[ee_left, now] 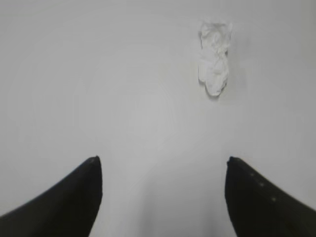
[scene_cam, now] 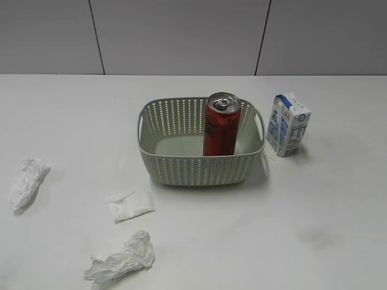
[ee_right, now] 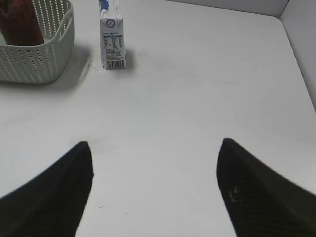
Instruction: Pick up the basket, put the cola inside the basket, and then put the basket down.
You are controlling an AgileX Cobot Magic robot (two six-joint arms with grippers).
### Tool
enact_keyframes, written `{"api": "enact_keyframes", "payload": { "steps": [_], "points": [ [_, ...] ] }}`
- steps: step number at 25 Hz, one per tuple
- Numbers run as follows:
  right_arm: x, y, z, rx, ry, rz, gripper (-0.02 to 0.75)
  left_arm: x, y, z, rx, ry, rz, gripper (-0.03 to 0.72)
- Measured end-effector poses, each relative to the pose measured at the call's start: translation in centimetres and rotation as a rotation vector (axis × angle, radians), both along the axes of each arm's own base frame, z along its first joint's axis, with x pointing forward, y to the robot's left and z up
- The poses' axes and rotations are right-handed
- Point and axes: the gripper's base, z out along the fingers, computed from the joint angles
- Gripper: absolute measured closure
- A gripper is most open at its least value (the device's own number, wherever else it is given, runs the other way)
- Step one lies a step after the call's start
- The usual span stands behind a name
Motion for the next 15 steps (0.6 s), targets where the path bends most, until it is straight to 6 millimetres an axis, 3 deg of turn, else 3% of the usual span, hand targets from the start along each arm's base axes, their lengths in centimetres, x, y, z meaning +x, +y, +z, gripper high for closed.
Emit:
{"api": "enact_keyframes", "payload": {
  "steps": [15],
  "points": [
    [0.0, 0.0, 0.0, 0.0, -0.001, 0.0, 0.147, -6.1, -0.3, 0.4, 0.014, -0.25, -0.004, 0.102]
  ]
}}
